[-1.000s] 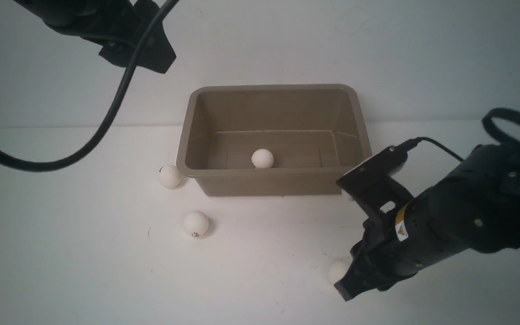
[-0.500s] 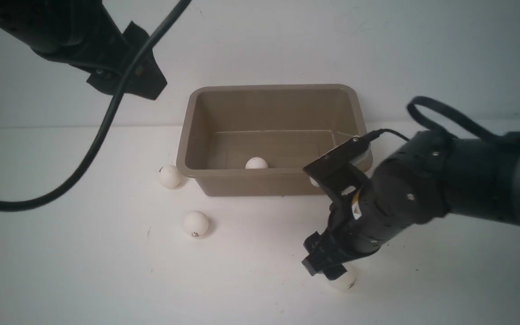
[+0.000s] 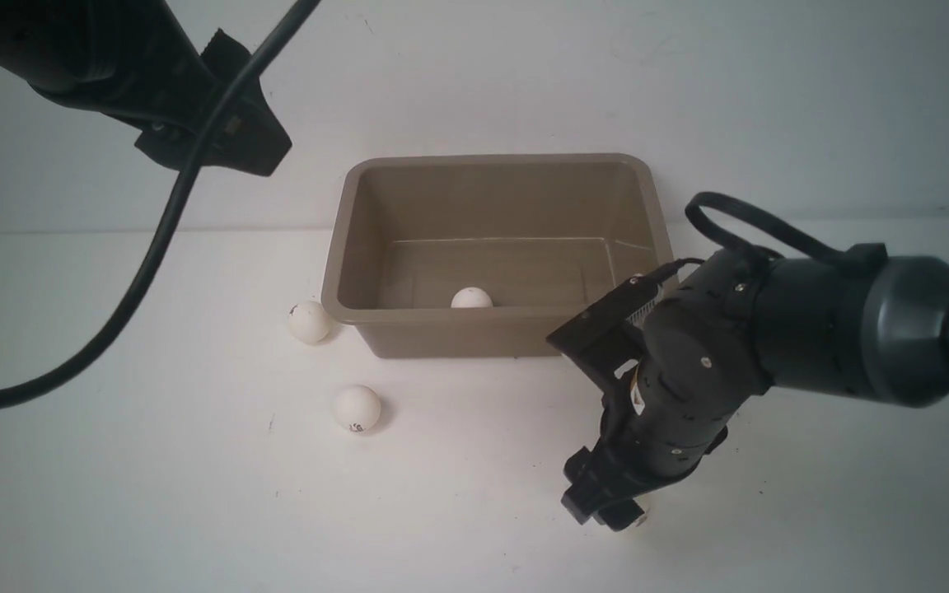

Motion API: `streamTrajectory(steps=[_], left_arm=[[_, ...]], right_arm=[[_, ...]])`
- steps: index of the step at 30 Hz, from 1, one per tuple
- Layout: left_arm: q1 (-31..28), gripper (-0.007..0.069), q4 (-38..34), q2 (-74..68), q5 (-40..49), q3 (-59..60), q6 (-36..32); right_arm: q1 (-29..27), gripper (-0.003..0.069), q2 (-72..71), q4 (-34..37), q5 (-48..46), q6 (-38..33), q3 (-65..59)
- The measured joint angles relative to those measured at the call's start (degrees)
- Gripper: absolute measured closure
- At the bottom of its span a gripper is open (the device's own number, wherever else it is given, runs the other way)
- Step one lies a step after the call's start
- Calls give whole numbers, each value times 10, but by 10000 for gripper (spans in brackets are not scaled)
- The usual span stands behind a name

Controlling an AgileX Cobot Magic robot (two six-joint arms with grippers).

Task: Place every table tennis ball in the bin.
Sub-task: Use the right arm to clamp the table tennis ball closest to it

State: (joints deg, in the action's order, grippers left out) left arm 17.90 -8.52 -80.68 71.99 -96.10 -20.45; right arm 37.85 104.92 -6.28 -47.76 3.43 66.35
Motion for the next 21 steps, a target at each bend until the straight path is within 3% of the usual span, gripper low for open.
streamTrajectory(steps=[9,13,15,21], left_arm=[[0,73,0,2,0,0,-2],[0,73,0,2,0,0,-2],[0,73,0,3,0,0,-2],[0,73,2,5,0,0,-3]], right_arm=[[0,132,22,5,0,-1,0],[0,230,27,7,5,-1,0],[0,316,27,7,11,-1,0],[0,309,21,7,14,-23,0]])
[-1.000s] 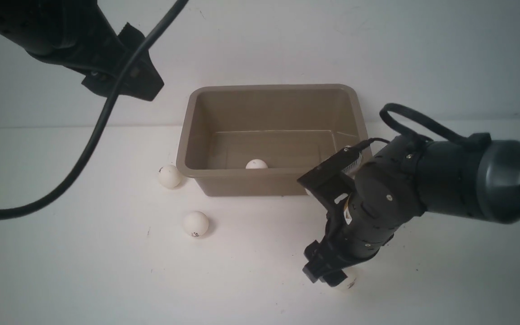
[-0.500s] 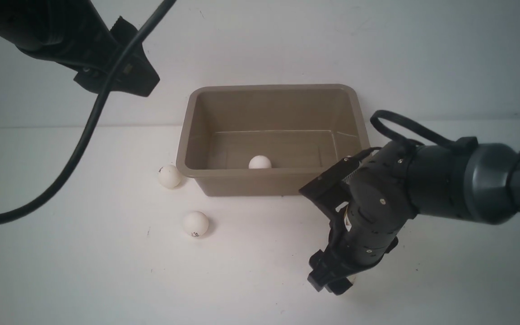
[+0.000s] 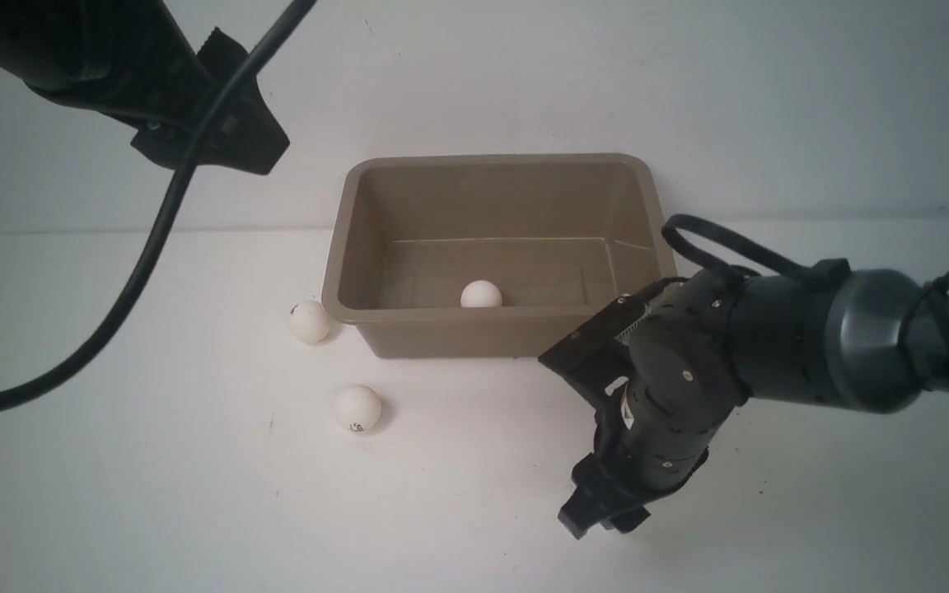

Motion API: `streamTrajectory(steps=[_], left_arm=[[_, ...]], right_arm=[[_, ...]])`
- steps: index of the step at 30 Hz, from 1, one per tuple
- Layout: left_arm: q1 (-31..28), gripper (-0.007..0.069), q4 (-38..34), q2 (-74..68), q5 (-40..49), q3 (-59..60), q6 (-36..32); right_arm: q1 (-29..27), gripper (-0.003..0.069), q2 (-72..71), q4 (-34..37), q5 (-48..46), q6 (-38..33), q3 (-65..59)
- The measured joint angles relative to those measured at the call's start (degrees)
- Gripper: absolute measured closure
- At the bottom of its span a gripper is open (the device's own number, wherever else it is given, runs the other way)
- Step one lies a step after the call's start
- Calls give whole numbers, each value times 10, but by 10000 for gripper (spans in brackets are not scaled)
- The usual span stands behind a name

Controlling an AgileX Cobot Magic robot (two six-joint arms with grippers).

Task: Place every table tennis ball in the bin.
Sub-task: Use the right arm to clamp the table tennis ball closest to it, then use the right arm to put the table tennis ball into the box

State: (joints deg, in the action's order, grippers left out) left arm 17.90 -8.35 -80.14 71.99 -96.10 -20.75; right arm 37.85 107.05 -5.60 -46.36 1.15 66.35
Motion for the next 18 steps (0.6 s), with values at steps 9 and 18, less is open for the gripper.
streamTrajectory(steps=[9,18], left_arm=[[0,93,11,18,0,0,0],[0,146,13,19,0,0,0]], right_arm=[[0,309,-131,-18,-27,-7,91],[-4,309,1,-109,-106,-15,380]])
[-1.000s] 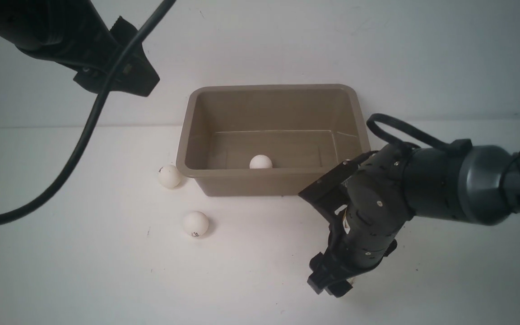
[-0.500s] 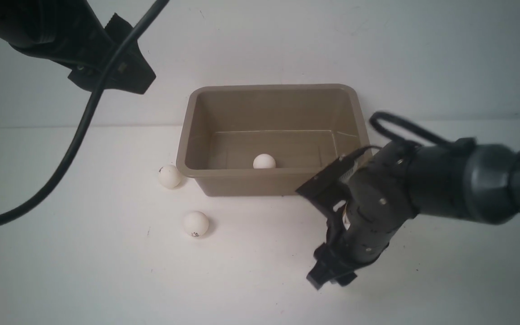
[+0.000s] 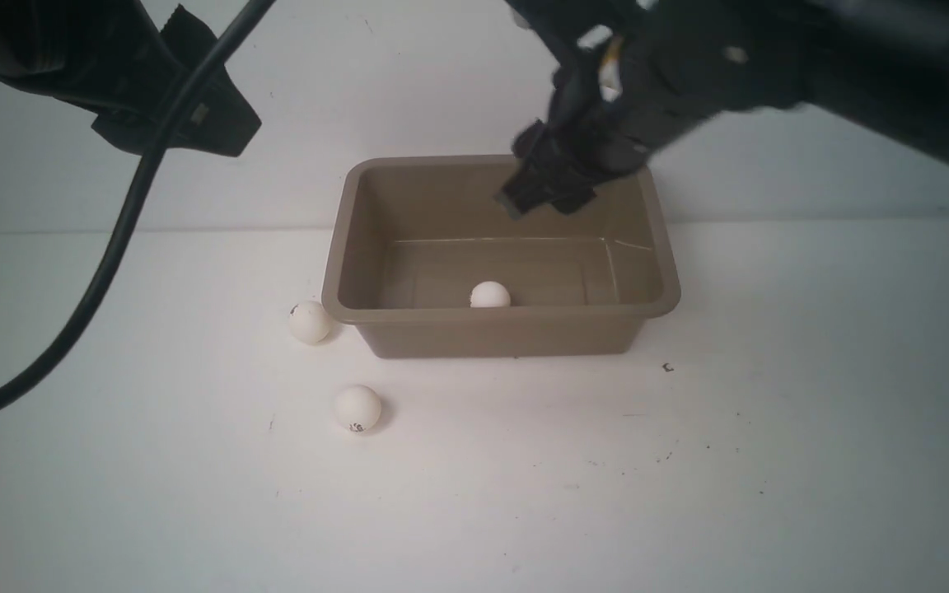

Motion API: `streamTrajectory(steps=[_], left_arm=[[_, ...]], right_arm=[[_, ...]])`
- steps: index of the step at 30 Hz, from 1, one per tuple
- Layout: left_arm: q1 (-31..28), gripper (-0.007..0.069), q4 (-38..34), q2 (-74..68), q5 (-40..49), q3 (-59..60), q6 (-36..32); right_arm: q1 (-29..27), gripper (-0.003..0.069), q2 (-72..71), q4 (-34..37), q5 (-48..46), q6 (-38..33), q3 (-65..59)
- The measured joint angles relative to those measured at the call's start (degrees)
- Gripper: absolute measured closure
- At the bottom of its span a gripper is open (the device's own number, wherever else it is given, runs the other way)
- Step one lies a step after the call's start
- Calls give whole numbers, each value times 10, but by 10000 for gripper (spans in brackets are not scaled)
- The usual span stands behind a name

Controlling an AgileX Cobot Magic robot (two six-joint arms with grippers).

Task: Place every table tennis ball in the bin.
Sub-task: Use the right arm to put the table tennis ball into the box, then use the left arm to clamp the table tennis ball closest to it

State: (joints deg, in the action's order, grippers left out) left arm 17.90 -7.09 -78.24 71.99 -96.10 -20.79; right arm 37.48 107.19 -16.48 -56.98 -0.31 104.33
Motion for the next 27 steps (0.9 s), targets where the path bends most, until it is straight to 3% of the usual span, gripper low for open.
streamTrajectory(steps=[3,10,16,19,20,27], left_arm=[[0,146,1,4,0,2,0],[0,146,9,57,0,75,-5],[0,146,21,140,-9,223,-9],[0,146,16,163,-56,290,-11],[0,146,14,173,-117,350,-12],[0,146,-21,130,-320,492,-17]], right_arm=[[-15,309,71,3,-22,-15,65],[-57,301,136,41,-8,-30,93],[-86,151,143,52,2,-27,95],[-89,121,140,52,2,-26,95],[-89,111,133,55,0,-23,95],[-90,105,63,81,-50,-32,95]])
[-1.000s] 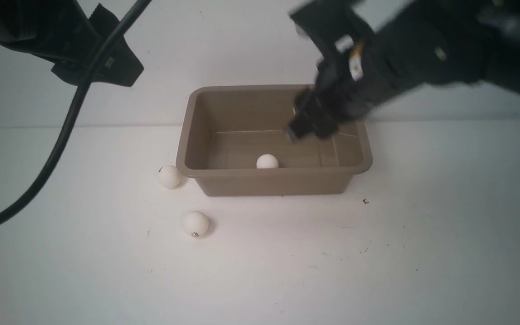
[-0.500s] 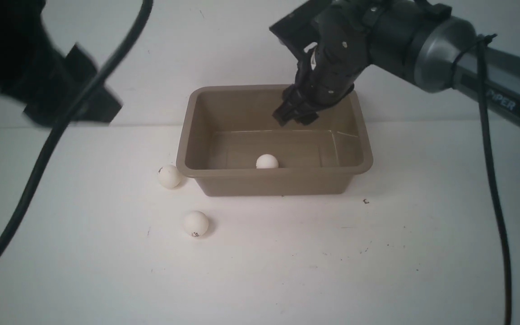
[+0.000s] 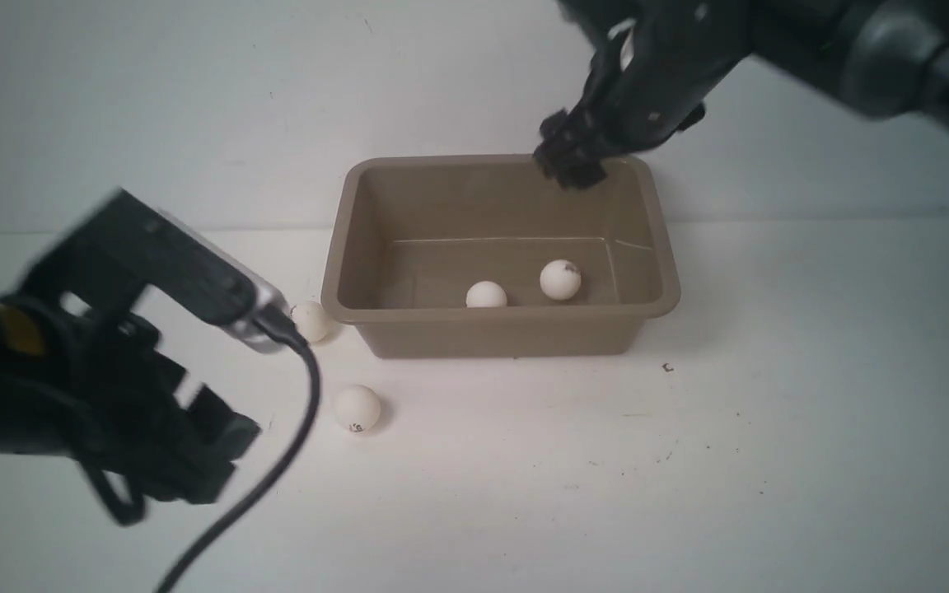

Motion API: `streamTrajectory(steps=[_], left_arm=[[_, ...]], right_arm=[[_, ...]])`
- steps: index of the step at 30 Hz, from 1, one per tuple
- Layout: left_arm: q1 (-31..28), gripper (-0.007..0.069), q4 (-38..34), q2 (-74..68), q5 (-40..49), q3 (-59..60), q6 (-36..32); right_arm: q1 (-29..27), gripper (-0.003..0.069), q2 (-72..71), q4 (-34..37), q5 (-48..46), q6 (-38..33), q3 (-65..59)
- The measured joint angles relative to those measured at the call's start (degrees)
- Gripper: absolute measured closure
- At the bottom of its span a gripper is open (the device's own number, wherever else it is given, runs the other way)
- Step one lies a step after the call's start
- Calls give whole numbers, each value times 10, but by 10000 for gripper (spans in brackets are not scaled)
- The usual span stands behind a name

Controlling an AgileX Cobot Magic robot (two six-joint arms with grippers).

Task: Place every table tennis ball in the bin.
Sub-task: Use the left arm to clamp the table tennis ball closest to it

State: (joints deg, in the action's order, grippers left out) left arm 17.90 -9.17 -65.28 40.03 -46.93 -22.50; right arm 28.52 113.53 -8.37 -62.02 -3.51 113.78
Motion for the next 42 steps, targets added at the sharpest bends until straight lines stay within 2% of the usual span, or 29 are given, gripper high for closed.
streamTrajectory(steps=[4,8,14,18,20,27,42], left_arm=[[0,146,-25,-80,-97,16,-6],[0,146,-36,-151,-132,6,-21],[0,146,-55,-249,-129,-47,-29],[0,146,-79,-266,-121,-71,-42],[0,146,-102,-269,-118,-84,-70],[0,146,-136,-274,-132,-93,-115],[0,146,-141,-351,-118,-138,-123]], right_arm=[[0,105,-93,24,-65,-7,0],[0,105,-171,46,-99,-19,1],[0,105,-282,61,-107,-21,-26],[0,105,-324,60,-109,-21,-56],[0,105,-345,58,-112,-21,-85],[0,105,-353,59,-115,-21,-123],[0,105,-369,73,-115,-21,-125]])
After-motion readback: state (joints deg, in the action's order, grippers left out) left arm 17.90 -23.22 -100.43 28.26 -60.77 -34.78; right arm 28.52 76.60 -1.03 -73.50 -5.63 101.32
